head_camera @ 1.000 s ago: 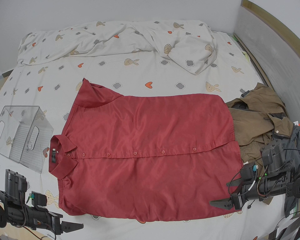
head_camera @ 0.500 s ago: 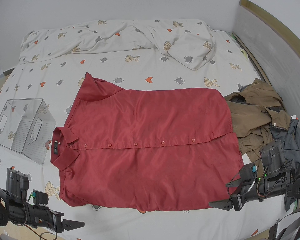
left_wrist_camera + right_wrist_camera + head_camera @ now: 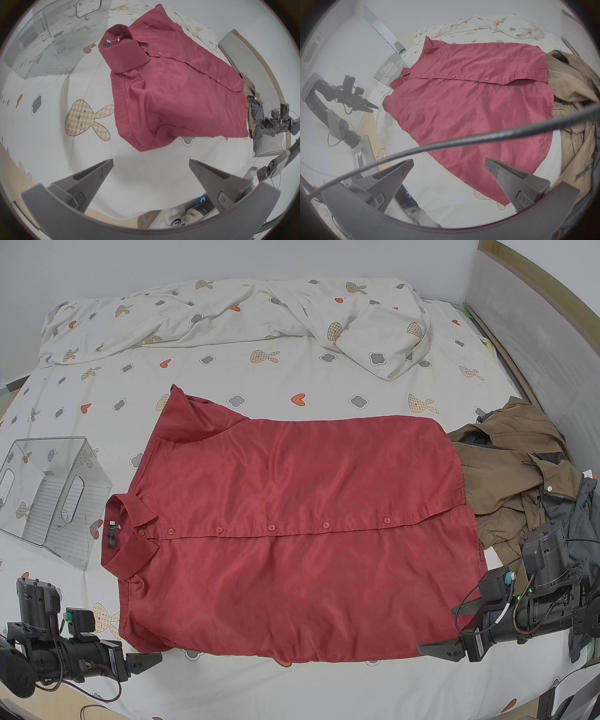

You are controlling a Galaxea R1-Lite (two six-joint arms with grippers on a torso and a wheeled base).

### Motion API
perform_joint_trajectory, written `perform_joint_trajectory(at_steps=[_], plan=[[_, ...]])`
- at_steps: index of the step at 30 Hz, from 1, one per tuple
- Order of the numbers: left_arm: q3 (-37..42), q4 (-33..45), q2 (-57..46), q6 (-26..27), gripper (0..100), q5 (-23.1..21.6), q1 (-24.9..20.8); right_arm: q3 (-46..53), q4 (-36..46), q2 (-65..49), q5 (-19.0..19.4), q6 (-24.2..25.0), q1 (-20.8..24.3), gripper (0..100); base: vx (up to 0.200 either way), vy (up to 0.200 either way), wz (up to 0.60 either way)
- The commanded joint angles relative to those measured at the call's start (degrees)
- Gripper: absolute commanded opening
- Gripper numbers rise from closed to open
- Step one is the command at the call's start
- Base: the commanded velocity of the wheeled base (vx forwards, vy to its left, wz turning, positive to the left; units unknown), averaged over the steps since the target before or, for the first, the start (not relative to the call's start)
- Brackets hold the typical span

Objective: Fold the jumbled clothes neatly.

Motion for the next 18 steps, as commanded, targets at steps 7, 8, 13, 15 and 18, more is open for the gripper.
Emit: perform_joint_trajectory(at_steps=[7, 8, 13, 15, 18], plan=[[4.57, -6.77, 7.38, -0.08, 100, 2.19, 1.96, -0.04, -0.10, 0.60, 0.01, -0.01, 0.06, 100, 0.000, 0.000, 0.00], [4.57, -6.77, 7.38, -0.08, 100, 2.19, 1.96, -0.04, -0.10, 0.60, 0.01, -0.01, 0.06, 100, 0.000, 0.000, 0.00], [4.92, -17.32, 12.21, -2.54, 100, 2.19, -0.24, 0.05, -0.10, 0.60, 0.01, -0.01, 0.06, 100, 0.000, 0.000, 0.00], [5.01, -20.48, 14.41, -3.06, 100, 2.19, -0.94, 0.05, -0.10, 0.60, 0.01, -0.01, 0.06, 100, 0.000, 0.000, 0.00], [5.01, -24.26, 17.66, -4.47, 100, 2.28, -2.26, 0.05, -0.10, 0.60, 0.01, -0.01, 0.06, 100, 0.000, 0.000, 0.00]])
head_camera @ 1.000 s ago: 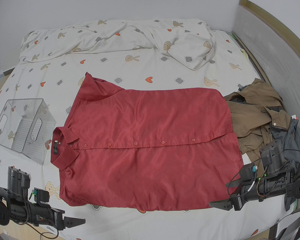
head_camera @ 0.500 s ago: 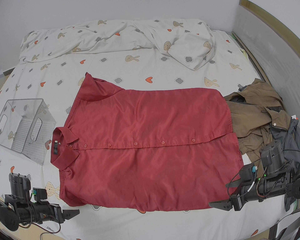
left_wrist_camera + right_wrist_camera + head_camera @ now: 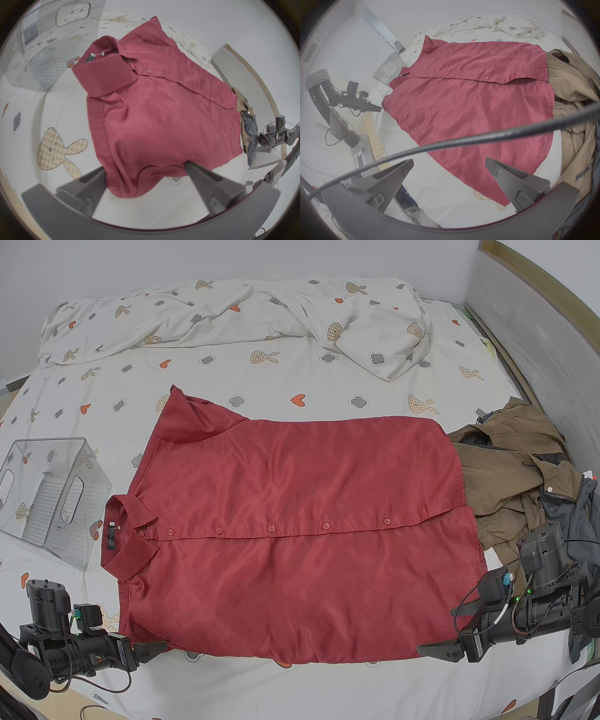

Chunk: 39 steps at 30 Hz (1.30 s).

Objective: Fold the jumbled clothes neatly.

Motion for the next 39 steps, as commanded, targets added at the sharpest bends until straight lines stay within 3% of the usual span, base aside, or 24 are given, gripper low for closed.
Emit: perform_joint_trajectory(at_steps=[1, 3, 4, 9, 15, 18, 27, 30, 39], plan=[[0.15, -5.29, 7.63, -2.62, 100, 0.08, -2.97, 0.01, -0.01, 0.12, 0.01, -0.01, 0.01, 100, 0.000, 0.000, 0.00], [0.42, -7.58, 8.51, -4.56, 100, 0.08, -4.55, -0.07, -0.01, 0.12, 0.01, -0.01, -0.08, 100, 0.000, 0.000, 0.00], [0.59, -8.02, 8.68, -5.00, 0, 0.08, -4.81, 0.01, -0.01, 0.12, 0.01, -0.01, -0.08, 100, 0.000, 0.000, 0.00], [1.12, -12.15, 6.49, -8.07, 0, 0.52, -6.39, 0.01, -0.01, 0.21, 0.01, -0.01, -0.08, 100, 0.000, 0.000, 0.00], [-2.48, -7.67, -1.16, -8.69, 0, 3.25, -6.39, -0.07, -0.01, 0.30, 0.01, -0.01, 0.19, 100, 0.000, 0.000, 0.00], [-10.13, 4.90, -6.61, -9.04, 0, 5.79, -6.31, 0.01, -0.01, 0.39, 0.01, -0.01, 0.80, 100, 0.000, 0.000, 0.00], [-35.70, 41.47, -15.66, -11.24, 0, 5.79, -9.03, 0.01, -0.01, 1.27, 0.01, 0.07, 1.24, 100, 0.000, 0.000, 0.00], [-42.38, 46.83, -14.69, -13.08, 0, 5.79, -11.58, 0.01, -0.01, 1.53, -0.08, 0.07, 1.51, 100, 0.000, 0.000, 0.00], [-54.07, 50.78, -6.87, -13.35, 0, 5.97, -14.74, 0.01, -0.01, 1.62, -0.08, 0.07, 1.68, 100, 0.000, 0.000, 0.00]])
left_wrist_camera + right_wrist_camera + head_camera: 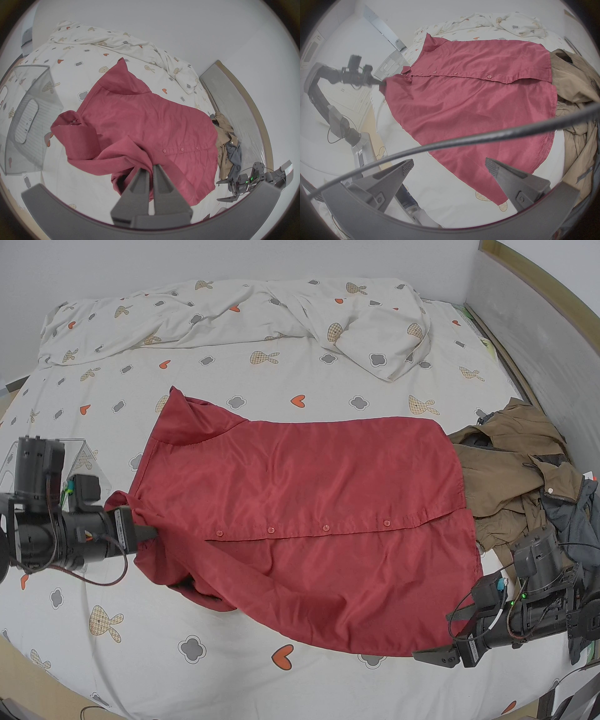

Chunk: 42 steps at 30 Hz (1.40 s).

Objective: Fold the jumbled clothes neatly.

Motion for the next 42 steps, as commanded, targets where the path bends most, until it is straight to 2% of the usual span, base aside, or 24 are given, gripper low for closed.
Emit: perform_joint_trajectory(at_steps=[1, 9, 10, 16, 19, 21, 22, 28, 34, 36, 42], plan=[[-9.30, 3.79, 5.09, -0.74, 0, 0.20, -3.12, 0.01, -0.01, 0.50, 0.09, -0.01, 0.38, 100, 0.000, 0.000, 0.00], [-14.04, 3.17, 12.21, -0.57, 0, 0.56, -3.38, 0.01, -0.01, 0.94, 0.00, -0.01, 0.56, 100, 0.000, 0.000, 0.00], [-14.48, 2.56, 14.23, -0.39, 100, 1.35, -3.38, 0.01, -0.01, 1.02, 0.09, -0.01, 0.73, 100, 0.000, 0.000, 0.00], [-12.81, -1.48, 15.20, 0.14, 100, 3.63, -3.73, 0.10, -0.01, 1.02, 0.09, -0.01, 0.82, 100, 0.000, 0.000, 0.00], [-10.97, -1.75, 12.56, 4.53, 100, 6.71, -4.26, 0.10, -0.01, 1.46, 0.00, -0.01, 1.17, 100, 0.000, 0.000, 0.00], [-10.97, -1.75, 12.56, 4.53, 100, 6.71, -4.26, 0.10, -0.01, 1.46, 0.00, -0.01, 1.17, 100, 0.000, 0.000, 0.00], [-8.86, -2.89, 9.31, 8.66, 100, 9.34, -4.96, 0.19, -0.01, 1.73, 0.09, -0.01, 1.35, 100, 0.000, 0.000, 0.00], [-5.96, -7.46, 2.89, 9.54, 100, 9.34, -7.60, 0.19, -0.01, 1.73, 0.09, -0.01, 1.52, 100, 0.000, 0.000, 0.00], [-5.96, -7.20, 1.13, 9.63, 100, 9.43, -7.86, 0.19, -0.01, 1.73, 0.09, -0.01, 1.52, 100, 0.000, 0.000, 0.00], [-5.34, -6.32, 1.31, 11.91, 100, 9.61, -7.69, 0.19, -0.01, 1.73, 0.09, -0.01, 1.52, 100, 0.000, 0.000, 0.00], [-4.37, -1.92, 2.19, 13.94, 100, 13.74, -7.34, 0.19, -0.01, 1.81, 0.09, -0.01, 1.52, 100, 0.000, 0.000, 0.00]])
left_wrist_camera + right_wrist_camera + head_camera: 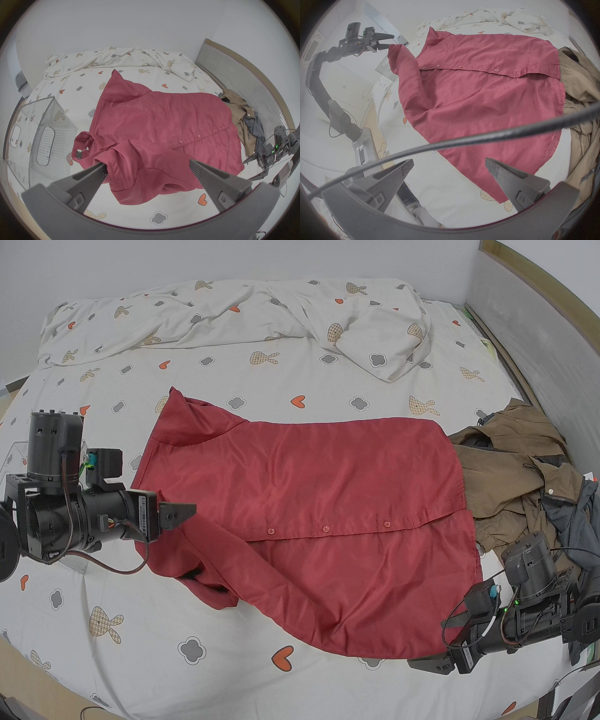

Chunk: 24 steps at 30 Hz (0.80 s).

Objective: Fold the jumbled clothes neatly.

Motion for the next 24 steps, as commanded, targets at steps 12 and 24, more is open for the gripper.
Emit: perform_joint_trajectory(at_steps=[12, 24], plan=[[4.96, 6.03, -2.01, 3.61, 100, 1.25, -0.81, 0.11, -0.01, 0.13, 0.01, -0.01, 0.27, 100, 0.000, 0.000, 0.00], [7.86, 9.11, -10.98, 10.12, 100, 3.53, -0.37, 0.11, -0.01, 0.13, 0.01, -0.01, 0.27, 100, 0.000, 0.000, 0.00]])
